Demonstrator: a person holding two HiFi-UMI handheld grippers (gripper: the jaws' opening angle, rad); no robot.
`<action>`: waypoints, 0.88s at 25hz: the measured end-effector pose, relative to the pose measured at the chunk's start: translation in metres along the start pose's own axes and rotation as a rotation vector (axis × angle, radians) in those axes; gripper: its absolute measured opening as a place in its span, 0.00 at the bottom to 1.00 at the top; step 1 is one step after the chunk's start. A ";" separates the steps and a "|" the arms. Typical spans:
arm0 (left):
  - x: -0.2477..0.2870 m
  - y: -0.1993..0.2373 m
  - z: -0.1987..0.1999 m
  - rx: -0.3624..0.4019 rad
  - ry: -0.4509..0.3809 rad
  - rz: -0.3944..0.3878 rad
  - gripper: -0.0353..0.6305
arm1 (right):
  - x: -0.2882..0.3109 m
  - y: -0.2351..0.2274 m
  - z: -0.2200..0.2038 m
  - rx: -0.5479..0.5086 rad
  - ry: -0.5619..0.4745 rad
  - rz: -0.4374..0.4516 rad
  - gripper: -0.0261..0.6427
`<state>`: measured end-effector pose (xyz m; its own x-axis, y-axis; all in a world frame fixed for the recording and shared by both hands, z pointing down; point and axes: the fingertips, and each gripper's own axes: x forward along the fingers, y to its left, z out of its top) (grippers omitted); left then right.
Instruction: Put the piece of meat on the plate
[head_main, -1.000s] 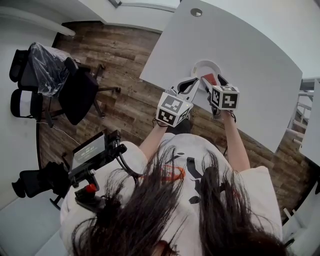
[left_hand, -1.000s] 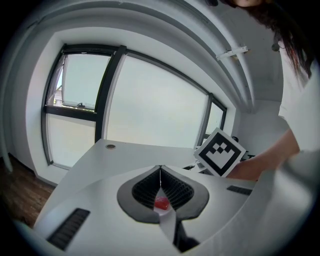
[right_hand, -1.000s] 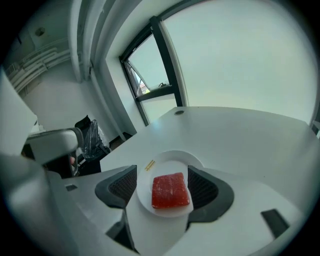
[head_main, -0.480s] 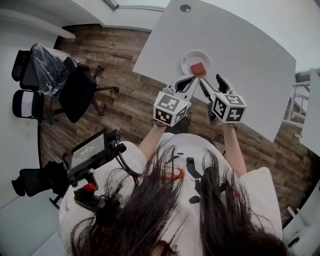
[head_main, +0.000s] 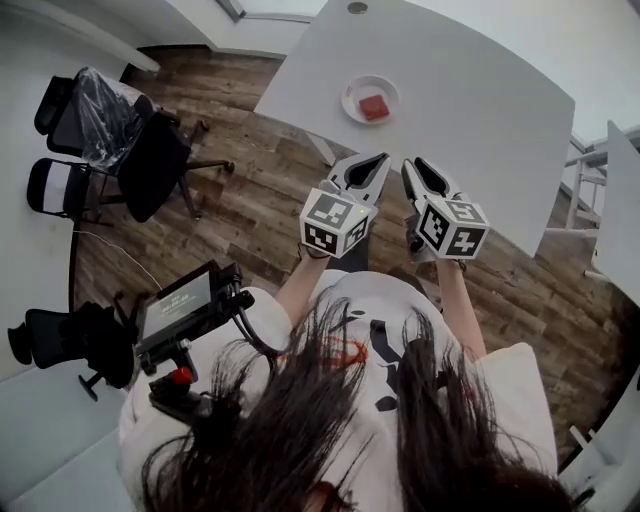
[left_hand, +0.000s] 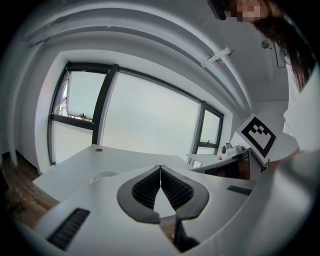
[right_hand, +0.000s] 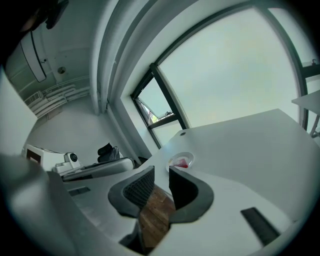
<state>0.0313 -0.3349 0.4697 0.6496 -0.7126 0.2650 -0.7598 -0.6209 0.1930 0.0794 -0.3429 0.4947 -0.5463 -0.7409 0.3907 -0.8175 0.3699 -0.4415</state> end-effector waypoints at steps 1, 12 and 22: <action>-0.005 -0.011 -0.004 -0.001 -0.002 0.007 0.06 | -0.011 0.003 -0.006 0.000 0.002 0.015 0.19; -0.070 -0.116 -0.064 -0.004 0.037 0.060 0.06 | -0.101 0.017 -0.068 0.014 0.033 0.119 0.19; -0.123 -0.117 -0.090 -0.025 0.098 0.130 0.06 | -0.122 0.038 -0.096 0.067 0.019 0.118 0.19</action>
<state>0.0376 -0.1452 0.4996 0.5410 -0.7504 0.3798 -0.8385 -0.5164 0.1741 0.0972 -0.1845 0.5079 -0.6416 -0.6835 0.3480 -0.7339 0.4151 -0.5377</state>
